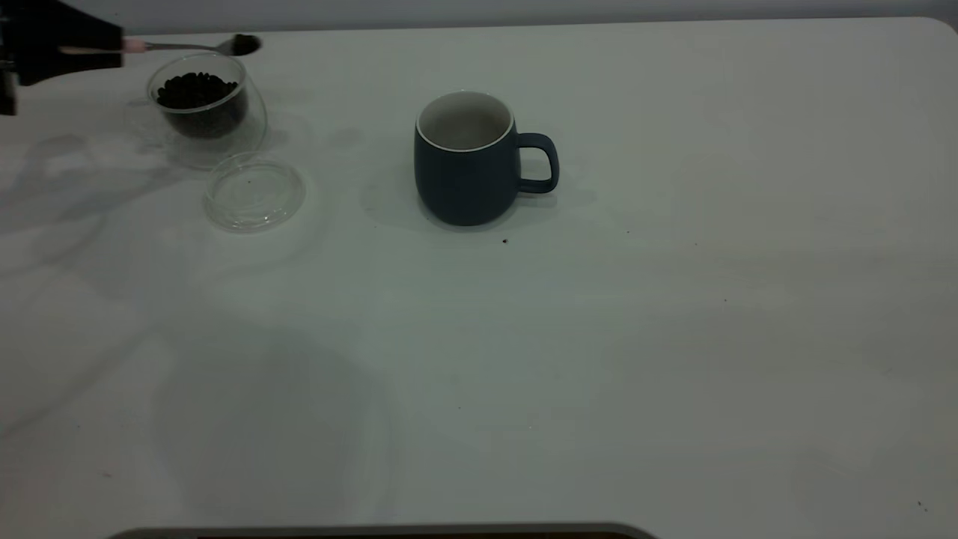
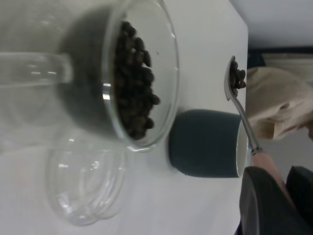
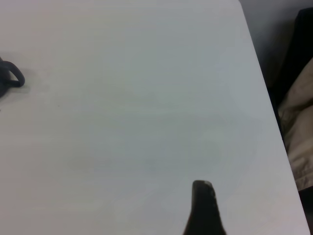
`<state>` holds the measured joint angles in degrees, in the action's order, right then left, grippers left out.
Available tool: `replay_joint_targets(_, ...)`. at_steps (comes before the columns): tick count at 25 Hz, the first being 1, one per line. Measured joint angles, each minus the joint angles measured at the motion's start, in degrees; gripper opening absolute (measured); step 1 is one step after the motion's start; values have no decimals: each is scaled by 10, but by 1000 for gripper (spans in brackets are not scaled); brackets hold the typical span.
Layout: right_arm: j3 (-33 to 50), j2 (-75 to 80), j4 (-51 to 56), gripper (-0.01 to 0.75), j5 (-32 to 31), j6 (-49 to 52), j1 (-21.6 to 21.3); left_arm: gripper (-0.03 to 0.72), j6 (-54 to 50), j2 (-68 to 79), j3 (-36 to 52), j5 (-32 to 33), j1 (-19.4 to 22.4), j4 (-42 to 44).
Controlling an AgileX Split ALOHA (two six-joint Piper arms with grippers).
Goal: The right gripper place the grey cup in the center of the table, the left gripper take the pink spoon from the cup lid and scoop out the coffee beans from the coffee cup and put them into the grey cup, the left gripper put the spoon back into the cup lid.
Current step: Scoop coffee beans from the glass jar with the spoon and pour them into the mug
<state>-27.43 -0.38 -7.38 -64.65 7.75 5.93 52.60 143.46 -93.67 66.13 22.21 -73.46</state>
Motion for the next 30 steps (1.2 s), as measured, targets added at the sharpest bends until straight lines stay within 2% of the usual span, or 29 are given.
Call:
replay_joint_targets(16,0,0,0,590,0,0,0,121,-1,0,0,0,-135,0)
replay_joint_targets(26,0,0,0,590,0,0,0,121,16,0,0,0,-193,0)
replay_joint_targets(30,0,0,0,590,0,0,0,121,60,0,0,-3,-209,0)
